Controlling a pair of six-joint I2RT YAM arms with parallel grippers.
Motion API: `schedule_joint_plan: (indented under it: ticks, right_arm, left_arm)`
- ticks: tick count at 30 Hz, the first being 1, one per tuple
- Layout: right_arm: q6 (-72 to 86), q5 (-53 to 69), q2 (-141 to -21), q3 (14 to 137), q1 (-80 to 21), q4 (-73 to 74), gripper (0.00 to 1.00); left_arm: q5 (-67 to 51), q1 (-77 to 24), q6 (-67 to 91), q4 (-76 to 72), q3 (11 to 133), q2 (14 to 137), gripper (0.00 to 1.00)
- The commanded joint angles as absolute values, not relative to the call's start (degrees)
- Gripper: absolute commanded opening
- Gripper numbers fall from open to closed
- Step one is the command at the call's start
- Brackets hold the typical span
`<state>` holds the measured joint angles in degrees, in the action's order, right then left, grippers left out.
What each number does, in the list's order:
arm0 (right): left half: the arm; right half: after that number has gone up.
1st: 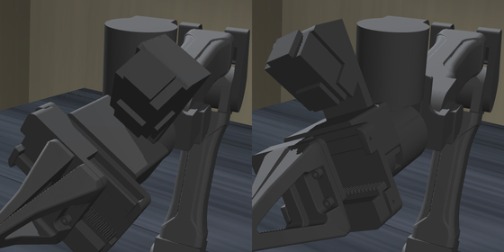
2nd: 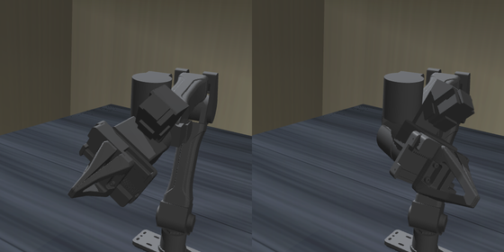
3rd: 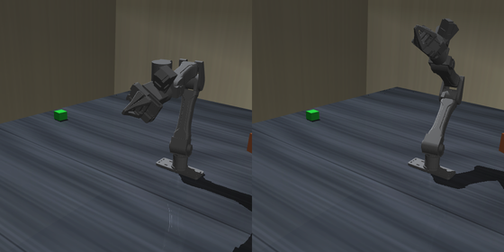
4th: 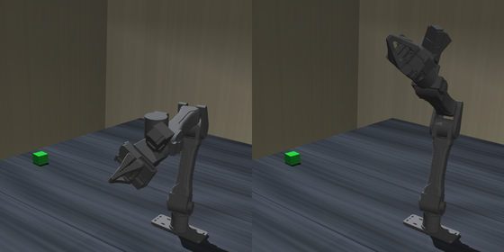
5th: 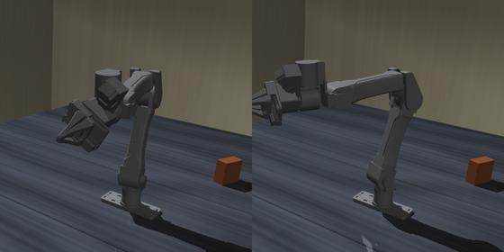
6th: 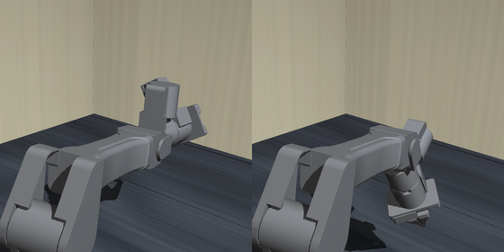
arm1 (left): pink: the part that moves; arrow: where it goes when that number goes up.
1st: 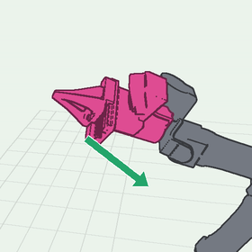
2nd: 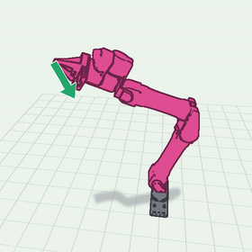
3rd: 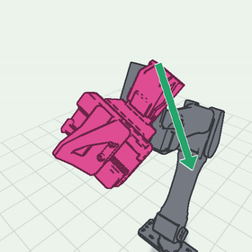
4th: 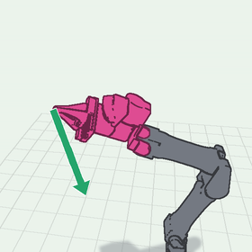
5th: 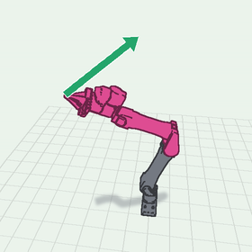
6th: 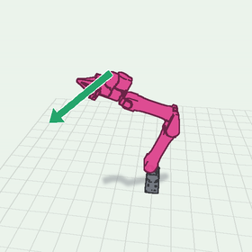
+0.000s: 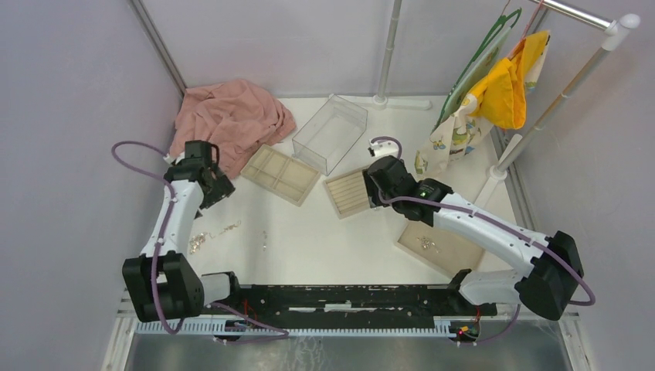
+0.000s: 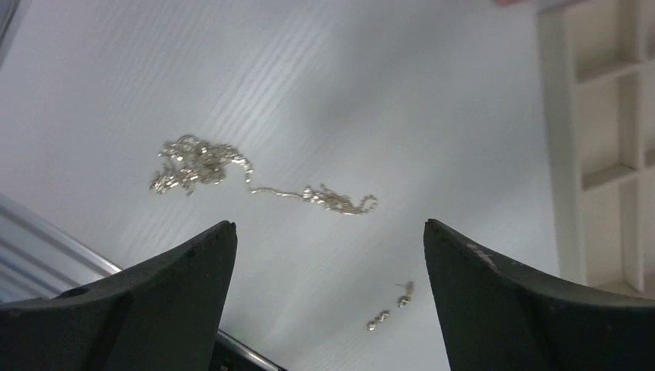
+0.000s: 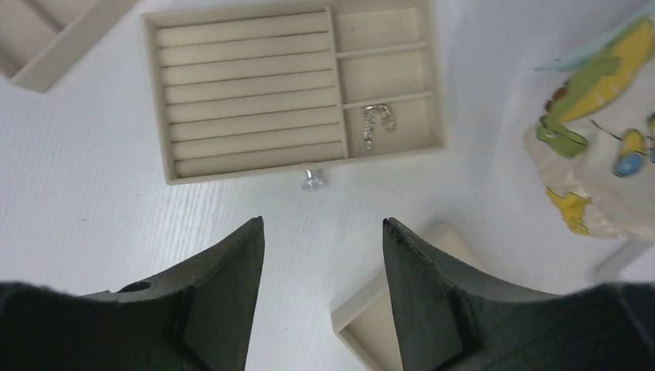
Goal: Organize the mixed jewelry
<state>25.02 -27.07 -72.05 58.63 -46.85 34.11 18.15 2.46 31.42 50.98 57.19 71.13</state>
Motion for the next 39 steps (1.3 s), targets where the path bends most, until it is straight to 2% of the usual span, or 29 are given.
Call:
schedule_joint_plan:
  ticks: [1, 6, 14, 24, 32, 39]
  right_arm:
    - [21.50, -22.91, -72.26, 56.17, -47.26, 25.73, 0.63]
    - [19.89, -20.56, -74.13, 54.87, -47.20, 24.16, 0.62]
    - [16.68, -20.43, -75.82, 57.22, -47.11, 25.75, 0.61]
    - [16.65, -19.10, -78.83, 59.87, -47.00, 28.55, 0.61]
    - [17.21, -19.95, -78.84, 59.38, -46.97, 29.00, 0.61]
    - [17.63, -19.54, -80.10, 59.73, -47.04, 29.53, 0.60]
  left_arm:
    - [18.73, 10.47, 36.96, 55.67, 53.71, 69.98, 0.93]
    - [19.86, 15.44, 43.17, 55.21, 51.27, 71.21, 0.87]
    - [18.65, 19.39, 51.66, 50.25, 44.88, 71.82, 0.86]
    - [21.02, 21.33, 52.19, 42.71, 42.05, 70.84, 0.82]
    - [17.96, 30.00, 47.58, 36.18, 39.50, 74.83, 0.79]
    - [16.90, 30.30, 49.51, 34.70, 38.17, 77.34, 0.69]
